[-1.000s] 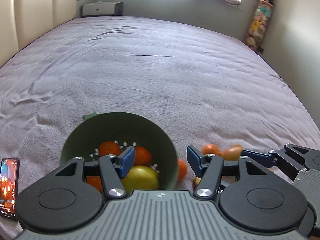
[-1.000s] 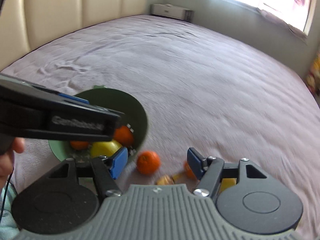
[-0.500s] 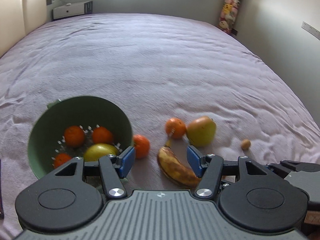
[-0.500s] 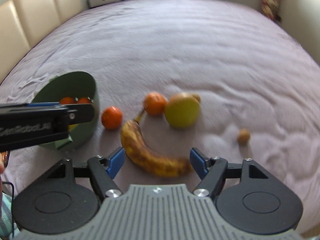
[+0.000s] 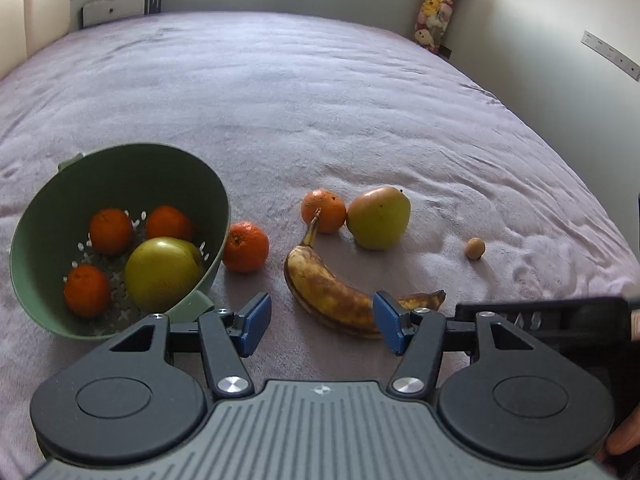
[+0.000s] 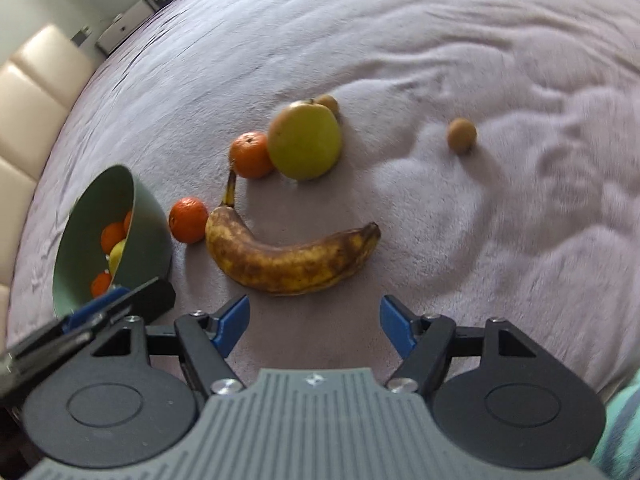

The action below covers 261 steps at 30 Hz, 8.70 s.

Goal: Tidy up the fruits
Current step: 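Lower the right gripper onto the brown-spotted banana and close it, then lift the banana with the right gripper while the left tool moves toward the mango, then close the left gripper on the yellow-green mango while the right gripper holds the banana, then carry the mango with the left tool while the right tool carries the banana over the colander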

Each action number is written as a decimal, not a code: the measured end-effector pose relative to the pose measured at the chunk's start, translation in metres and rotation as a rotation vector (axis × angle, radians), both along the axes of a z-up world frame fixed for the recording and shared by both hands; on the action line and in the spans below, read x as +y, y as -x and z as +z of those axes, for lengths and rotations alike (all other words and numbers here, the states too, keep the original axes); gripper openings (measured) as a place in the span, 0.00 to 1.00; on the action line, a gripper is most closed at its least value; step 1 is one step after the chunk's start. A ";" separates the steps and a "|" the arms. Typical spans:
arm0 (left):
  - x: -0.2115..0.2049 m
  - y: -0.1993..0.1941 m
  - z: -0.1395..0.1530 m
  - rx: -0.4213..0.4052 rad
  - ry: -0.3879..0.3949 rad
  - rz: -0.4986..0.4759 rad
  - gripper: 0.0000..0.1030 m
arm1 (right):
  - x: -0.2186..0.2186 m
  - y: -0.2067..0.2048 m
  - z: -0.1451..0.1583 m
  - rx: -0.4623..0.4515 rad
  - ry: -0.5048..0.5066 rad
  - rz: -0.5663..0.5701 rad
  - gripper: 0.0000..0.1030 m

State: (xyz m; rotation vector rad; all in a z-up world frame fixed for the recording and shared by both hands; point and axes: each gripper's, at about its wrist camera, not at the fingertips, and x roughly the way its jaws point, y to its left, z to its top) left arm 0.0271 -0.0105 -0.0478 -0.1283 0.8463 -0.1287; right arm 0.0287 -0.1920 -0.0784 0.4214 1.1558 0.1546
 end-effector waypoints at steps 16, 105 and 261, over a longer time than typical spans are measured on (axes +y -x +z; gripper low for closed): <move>-0.017 -0.008 -0.028 0.044 -0.151 -0.007 0.63 | -0.008 -0.021 -0.036 0.126 -0.302 -0.222 0.65; -0.030 -0.041 -0.025 -0.037 -0.091 -0.027 0.63 | -0.034 -0.042 -0.024 -0.043 0.186 -0.205 0.48; 0.145 -0.043 0.026 0.049 0.012 0.301 0.72 | 0.183 -0.073 0.078 -0.453 0.237 0.879 0.33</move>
